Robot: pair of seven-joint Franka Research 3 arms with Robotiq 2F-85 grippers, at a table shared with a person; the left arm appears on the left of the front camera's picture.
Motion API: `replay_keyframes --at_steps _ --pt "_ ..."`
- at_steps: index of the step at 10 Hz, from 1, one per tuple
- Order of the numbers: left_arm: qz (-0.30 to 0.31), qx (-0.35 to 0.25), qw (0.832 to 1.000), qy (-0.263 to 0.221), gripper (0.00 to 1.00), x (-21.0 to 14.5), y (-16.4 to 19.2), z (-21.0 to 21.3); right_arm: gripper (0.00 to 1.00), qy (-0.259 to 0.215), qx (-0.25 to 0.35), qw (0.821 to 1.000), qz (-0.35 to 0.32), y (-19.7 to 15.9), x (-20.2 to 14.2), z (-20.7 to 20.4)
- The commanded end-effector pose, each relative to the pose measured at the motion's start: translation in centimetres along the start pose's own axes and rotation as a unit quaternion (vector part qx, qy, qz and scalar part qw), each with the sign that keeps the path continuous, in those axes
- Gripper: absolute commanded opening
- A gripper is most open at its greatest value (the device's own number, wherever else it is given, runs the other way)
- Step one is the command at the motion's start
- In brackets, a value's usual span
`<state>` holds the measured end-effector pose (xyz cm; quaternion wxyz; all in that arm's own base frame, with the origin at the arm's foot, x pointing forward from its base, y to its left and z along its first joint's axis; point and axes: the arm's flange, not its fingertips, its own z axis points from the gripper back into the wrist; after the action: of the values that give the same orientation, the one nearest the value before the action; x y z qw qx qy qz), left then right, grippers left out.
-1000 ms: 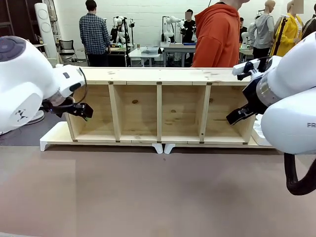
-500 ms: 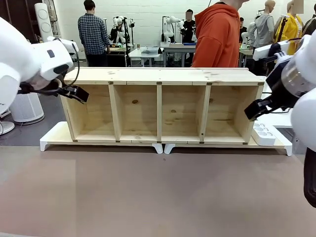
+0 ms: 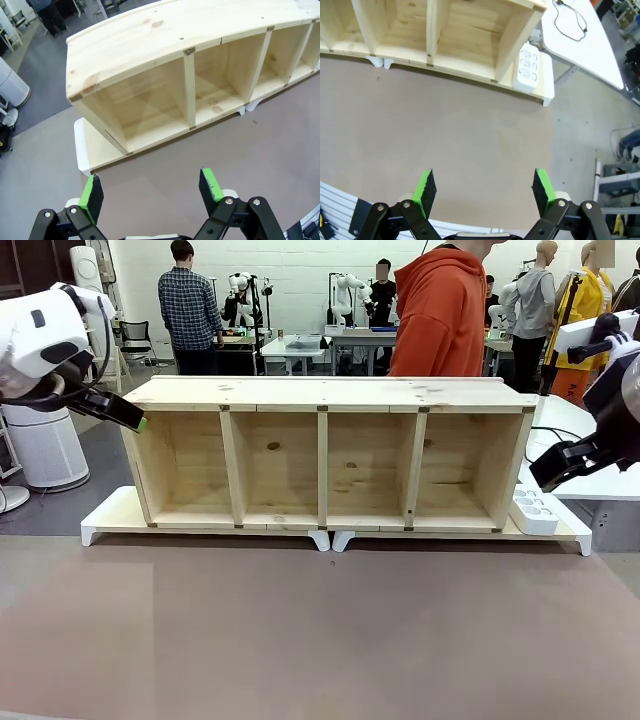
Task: Perform cable management.
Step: When the cord part of the Power Cable appears at the lower middle area of the table and stops, grasp the cord part of the Power Cable.
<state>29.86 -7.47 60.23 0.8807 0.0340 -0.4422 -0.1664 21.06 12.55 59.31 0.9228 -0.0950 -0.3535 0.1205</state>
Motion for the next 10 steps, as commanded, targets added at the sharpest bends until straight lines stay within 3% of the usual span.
replay_keyframes --at_steps 1,2,3,10 --pt "-0.010 -0.027 1.000 0.004 1.00 -17.0 -2.2 -1.3 1.00 -0.007 0.004 1.000 -0.009 0.4 -10.9 -6.3" --pt "-0.015 -0.039 0.999 0.008 1.00 -17.1 -2.2 -1.4 1.00 -0.007 0.008 1.000 -0.008 0.5 -10.9 -6.4" --pt "-0.001 -0.006 1.000 0.007 1.00 -0.2 0.3 -0.1 1.00 -0.002 -0.001 1.000 0.000 0.1 -0.1 0.2" --pt "-0.001 -0.006 1.000 0.007 1.00 -0.2 0.3 -0.1 1.00 -0.002 -0.001 1.000 0.000 0.1 -0.1 0.2"
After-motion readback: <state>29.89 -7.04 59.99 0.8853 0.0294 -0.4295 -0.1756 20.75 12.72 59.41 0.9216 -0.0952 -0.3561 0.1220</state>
